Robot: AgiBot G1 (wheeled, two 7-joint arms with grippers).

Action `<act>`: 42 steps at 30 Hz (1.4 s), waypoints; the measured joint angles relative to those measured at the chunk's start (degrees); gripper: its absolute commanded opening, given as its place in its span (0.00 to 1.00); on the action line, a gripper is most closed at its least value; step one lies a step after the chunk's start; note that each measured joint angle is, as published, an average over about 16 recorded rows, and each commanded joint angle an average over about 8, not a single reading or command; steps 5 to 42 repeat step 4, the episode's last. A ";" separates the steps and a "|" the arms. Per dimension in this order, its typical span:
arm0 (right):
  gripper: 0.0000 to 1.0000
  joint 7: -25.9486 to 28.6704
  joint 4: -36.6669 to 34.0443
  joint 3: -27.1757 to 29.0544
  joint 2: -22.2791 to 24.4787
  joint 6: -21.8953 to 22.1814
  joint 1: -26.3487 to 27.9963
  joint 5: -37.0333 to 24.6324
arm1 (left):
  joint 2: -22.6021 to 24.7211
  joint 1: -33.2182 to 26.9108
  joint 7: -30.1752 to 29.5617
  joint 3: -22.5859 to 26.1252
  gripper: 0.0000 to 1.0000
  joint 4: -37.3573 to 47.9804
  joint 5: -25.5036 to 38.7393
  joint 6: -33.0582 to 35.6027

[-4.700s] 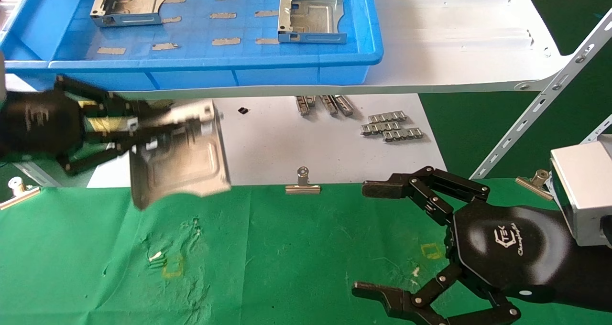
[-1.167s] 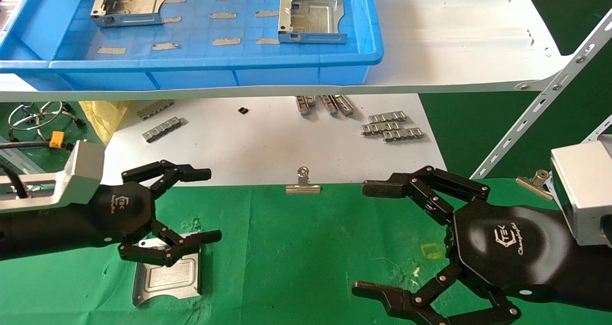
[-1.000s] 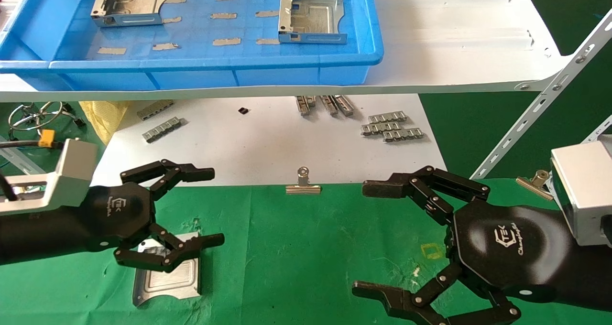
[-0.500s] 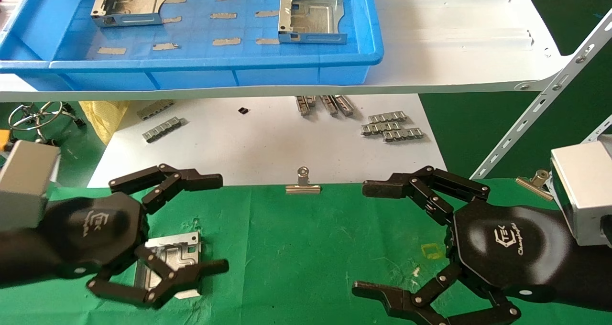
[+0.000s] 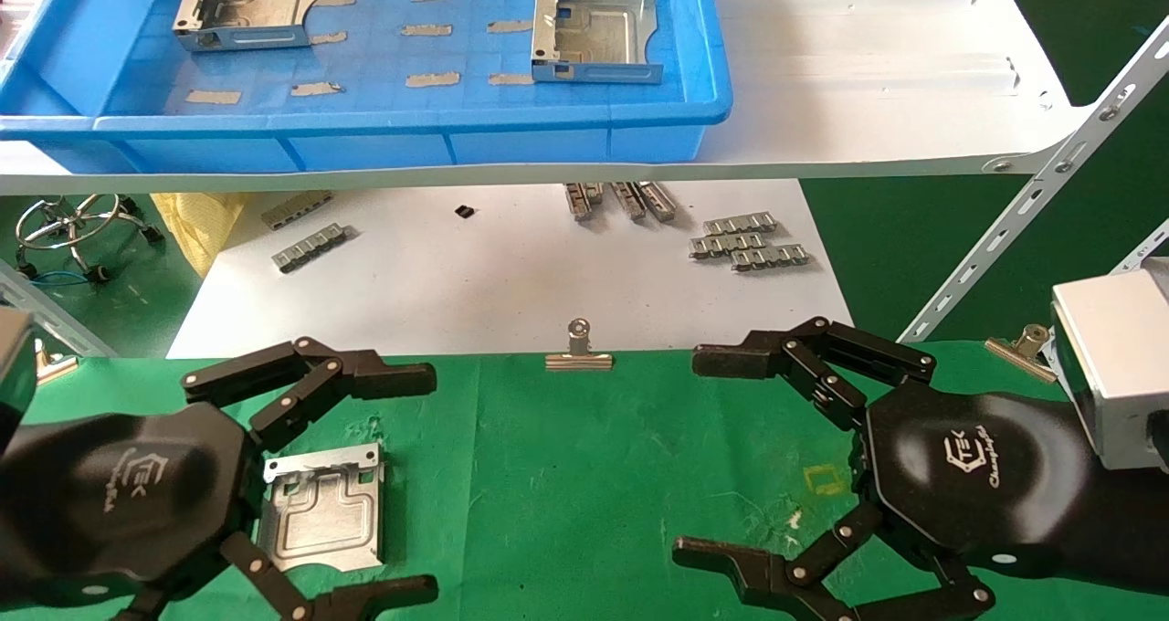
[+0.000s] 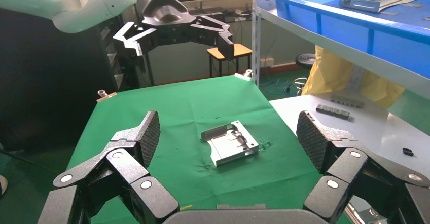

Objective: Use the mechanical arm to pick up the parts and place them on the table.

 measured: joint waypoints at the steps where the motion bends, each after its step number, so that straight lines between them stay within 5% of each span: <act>1: 1.00 0.00 0.00 0.00 0.00 0.00 0.00 0.00 | -0.03 0.07 -0.05 -0.08 1.00 -0.14 -0.04 -0.01; 42: 1.00 0.00 0.00 0.00 0.00 0.00 0.00 0.00 | -0.13 0.32 -0.21 -0.35 1.00 -0.60 -0.19 -0.05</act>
